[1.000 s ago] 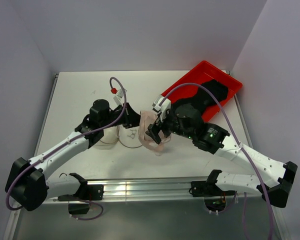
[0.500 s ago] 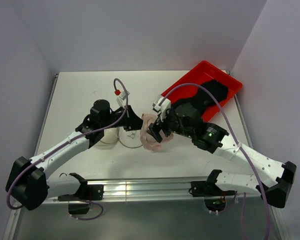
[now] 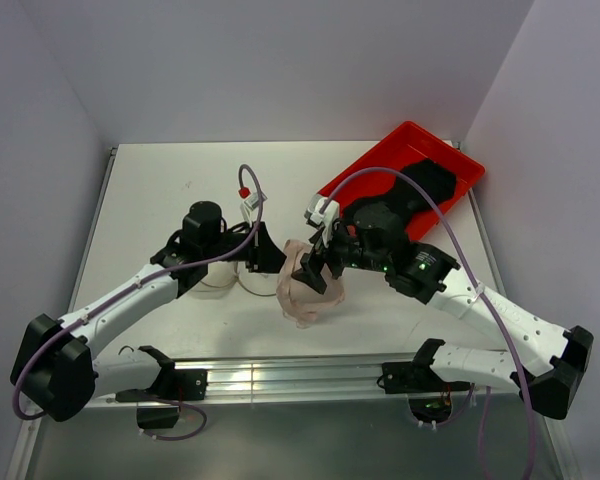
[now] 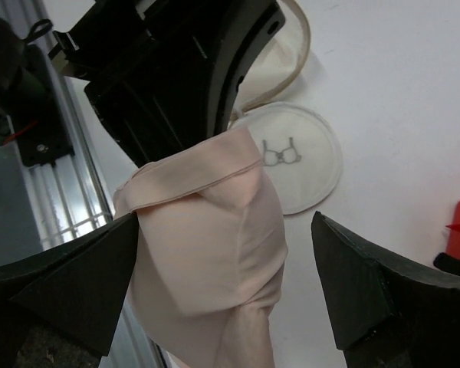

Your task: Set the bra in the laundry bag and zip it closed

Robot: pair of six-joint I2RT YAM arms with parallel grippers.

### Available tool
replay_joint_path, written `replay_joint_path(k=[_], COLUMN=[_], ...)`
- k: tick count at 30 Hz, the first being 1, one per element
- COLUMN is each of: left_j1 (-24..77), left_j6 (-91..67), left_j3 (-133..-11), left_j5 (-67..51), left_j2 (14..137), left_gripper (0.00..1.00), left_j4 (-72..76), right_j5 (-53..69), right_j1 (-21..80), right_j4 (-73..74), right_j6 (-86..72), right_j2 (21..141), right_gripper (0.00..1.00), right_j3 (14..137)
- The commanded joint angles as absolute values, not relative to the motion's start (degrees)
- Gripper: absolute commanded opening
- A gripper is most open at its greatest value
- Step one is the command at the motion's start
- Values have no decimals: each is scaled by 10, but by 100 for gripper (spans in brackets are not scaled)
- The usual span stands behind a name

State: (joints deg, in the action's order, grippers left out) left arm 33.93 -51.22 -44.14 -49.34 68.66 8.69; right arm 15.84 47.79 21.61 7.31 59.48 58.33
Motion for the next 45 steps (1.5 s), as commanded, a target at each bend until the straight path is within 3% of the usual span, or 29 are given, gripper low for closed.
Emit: replay_joint_path(k=[1,12,15,16,18,21,22,25,28,32,36,45], left_j1=[338,330,328,327,322,302,296,274,258,251,250,210], left_j6=[-490,-478,-459,-447,-439,-420,-412,-380,-361,-351,-351,-413], left_j3=[-456,-472,-477,-481,-483,-491,-495,-520,-540,-544,-516,-444], left_j5=[-536,-563,-554,-548,-534,-463,-419,-311,-175,68,218,279], left_j2=[662,657,651,649,645,625,607,565,526,486,468,511], left_gripper=[0,0,0,0,0,20,37,58,73,74,72,63], left_j4=[84,62,28,19,-6,-53,-77,-158,-218,-268,-299,-258], right_j5=[213,274,270,271,268,265,262,267,268,264,240,164], right_j1=[473,473,472,473,468,460,450,433,422,416,415,415], right_j4=[214,201,192,186,168,146,140,115,91,60,26,-89], right_j6=[57,24,17,11,4,-18,-29,-48,-60,-75,-114,-217], right_j2=[584,565,563,560,551,541,540,536,534,532,533,536], right_gripper=[98,95,75,61,48,35,31,24,21,16,11,6], right_j3=[580,532,534,533,528,521,520,514,509,500,506,505])
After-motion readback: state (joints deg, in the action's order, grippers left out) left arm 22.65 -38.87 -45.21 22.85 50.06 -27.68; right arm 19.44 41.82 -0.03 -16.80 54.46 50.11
